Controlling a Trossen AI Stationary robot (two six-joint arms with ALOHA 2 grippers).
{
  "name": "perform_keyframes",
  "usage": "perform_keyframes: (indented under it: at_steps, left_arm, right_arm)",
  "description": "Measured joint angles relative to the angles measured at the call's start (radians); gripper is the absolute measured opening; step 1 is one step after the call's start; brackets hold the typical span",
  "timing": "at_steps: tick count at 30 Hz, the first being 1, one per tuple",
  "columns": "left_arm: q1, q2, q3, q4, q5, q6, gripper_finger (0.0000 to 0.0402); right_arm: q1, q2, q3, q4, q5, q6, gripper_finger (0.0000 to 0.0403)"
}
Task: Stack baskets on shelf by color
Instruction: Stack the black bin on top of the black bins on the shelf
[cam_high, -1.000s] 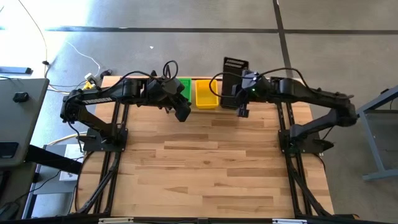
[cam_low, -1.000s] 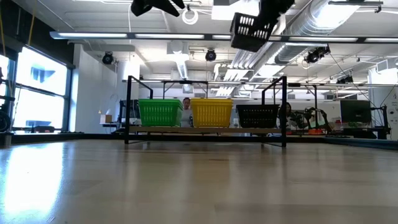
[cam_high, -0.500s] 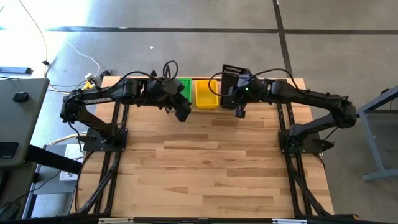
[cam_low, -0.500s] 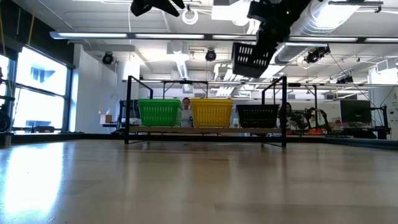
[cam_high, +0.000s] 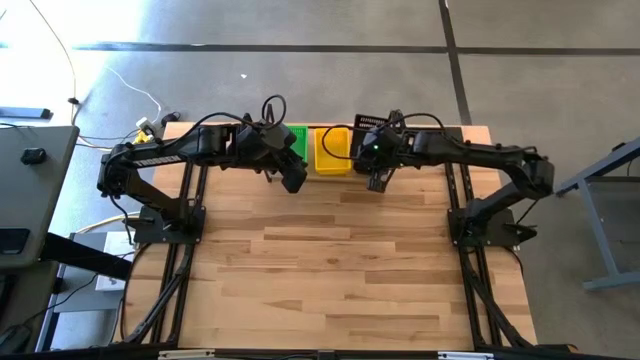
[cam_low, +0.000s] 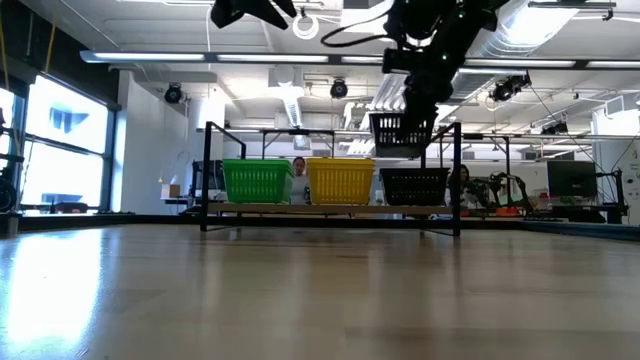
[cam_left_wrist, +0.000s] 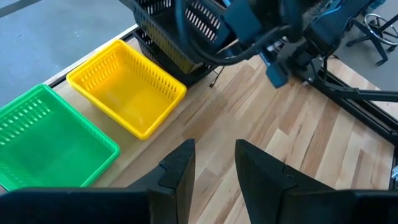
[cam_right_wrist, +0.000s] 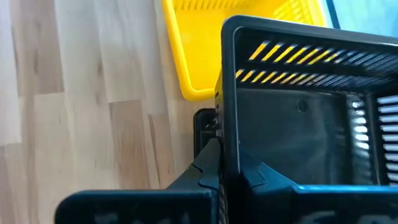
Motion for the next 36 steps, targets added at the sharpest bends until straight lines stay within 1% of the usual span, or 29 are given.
perform_keyframes:
  at_steps: [10,16,22,27,36]
  left_arm:
    - [0.0,0.0,0.0,-0.002,0.001,0.026,0.0103]
    - [0.0,0.0,0.0,-0.002,0.001,0.026,0.0103]
    - [0.0,0.0,0.0,-0.003,0.001,0.026,0.0103]
    - [0.0,0.0,0.0,-0.005,0.002,0.026,0.0103]
    - [0.0,0.0,0.0,-0.007,0.002,0.026,0.0103]
  right_arm:
    - [-0.021,0.03,0.0,-0.085,-0.018,0.023,0.0]
    - [-0.021,0.031,0.0,-0.092,-0.035,0.024,0.0]
    - [-0.021,0.066,0.0,-0.082,-0.038,0.047,0.0]
    - [-0.021,0.087,0.0,-0.075,-0.018,0.062,0.0]
    - [-0.022,0.089,0.0,-0.073,-0.017,0.048,0.0]
